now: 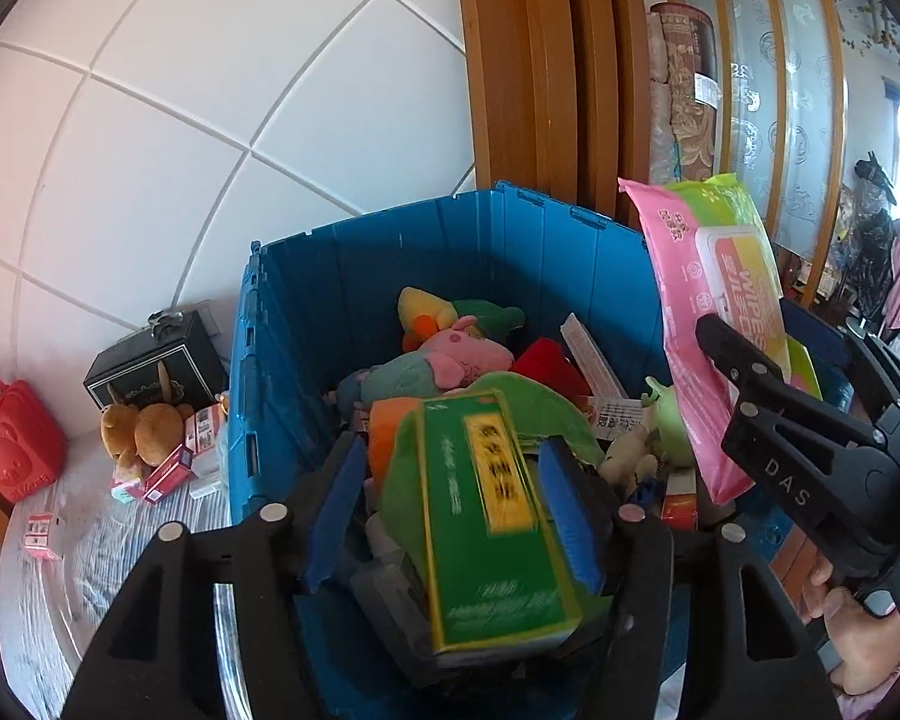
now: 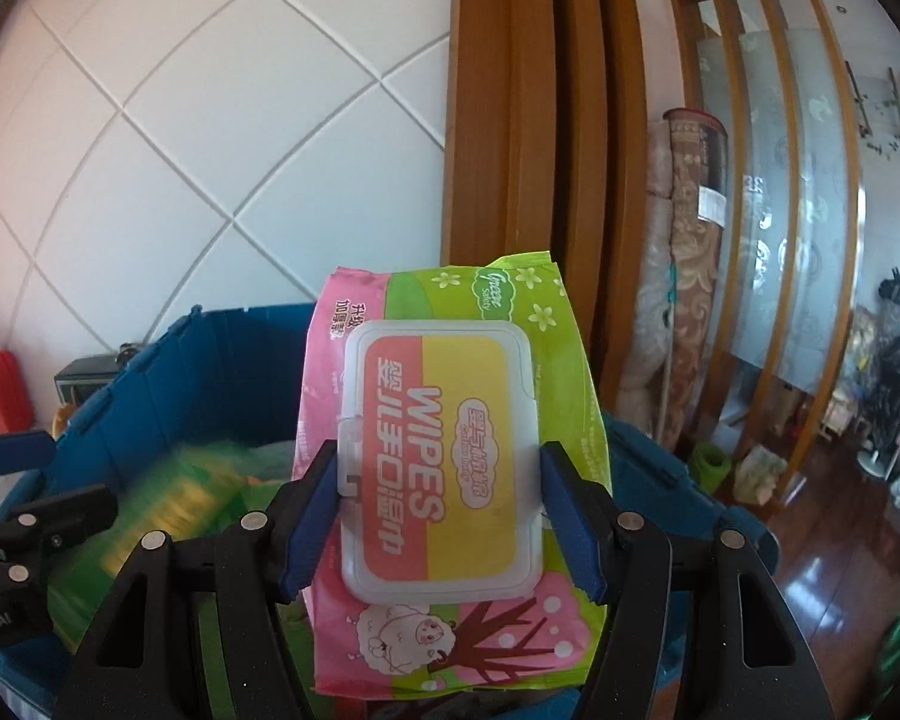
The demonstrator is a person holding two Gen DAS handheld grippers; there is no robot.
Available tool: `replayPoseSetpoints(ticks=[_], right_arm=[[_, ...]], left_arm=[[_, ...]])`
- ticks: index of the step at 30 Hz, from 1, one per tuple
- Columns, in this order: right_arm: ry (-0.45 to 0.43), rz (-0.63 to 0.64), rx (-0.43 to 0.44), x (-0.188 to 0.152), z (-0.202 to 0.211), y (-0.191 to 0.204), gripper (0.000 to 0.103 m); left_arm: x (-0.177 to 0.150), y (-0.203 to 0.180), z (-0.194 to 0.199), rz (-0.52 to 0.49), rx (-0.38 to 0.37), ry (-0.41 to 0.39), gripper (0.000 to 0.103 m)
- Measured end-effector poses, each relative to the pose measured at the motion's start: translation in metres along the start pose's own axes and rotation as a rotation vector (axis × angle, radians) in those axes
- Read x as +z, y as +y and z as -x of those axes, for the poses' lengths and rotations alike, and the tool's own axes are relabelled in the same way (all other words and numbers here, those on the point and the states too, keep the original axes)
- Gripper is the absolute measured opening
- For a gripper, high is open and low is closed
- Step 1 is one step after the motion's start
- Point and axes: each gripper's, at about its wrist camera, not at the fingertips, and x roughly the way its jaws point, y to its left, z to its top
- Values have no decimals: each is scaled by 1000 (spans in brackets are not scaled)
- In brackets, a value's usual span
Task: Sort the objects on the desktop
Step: 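Open both grippers to drop the syrup box and wipes into the crate, then move both grippers back toward the remaining items on the bed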
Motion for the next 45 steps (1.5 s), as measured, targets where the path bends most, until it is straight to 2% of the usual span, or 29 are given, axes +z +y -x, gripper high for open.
replayPoseSetpoints(ticks=[9, 13, 16, 20, 23, 28, 35, 41, 45], right_arm=[[28, -8, -13, -5, -13, -8, 67], [24, -10, -22, -5, -12, -11, 93], [7, -10, -42, -5, -7, -12, 102], [-6, -9, -77, -3, 6, -15, 103], [-10, -15, -90, -3, 17, -14, 103], [-8, -12, -73, -4, 31, -7, 103], [-42, 18, -7, 1, 58, 27, 103], [-70, 53, 72, 8, 77, 70, 103], [-93, 81, 130, 14, 88, 107, 103]], left_arm=[[-3, 5, 1, 16, 8, 1, 67], [-4, 9, 2, 23, 4, -2, 67], [-4, 10, 2, 26, 1, -4, 67], [-6, 14, 7, 31, -7, -13, 68], [-8, 17, 11, 29, -10, -21, 73], [-13, 24, 20, 36, -3, -39, 74], [-23, 56, 51, 82, 10, -109, 78], [-38, 104, 85, 147, 39, -196, 79], [-47, 142, 103, 187, 102, -218, 79]])
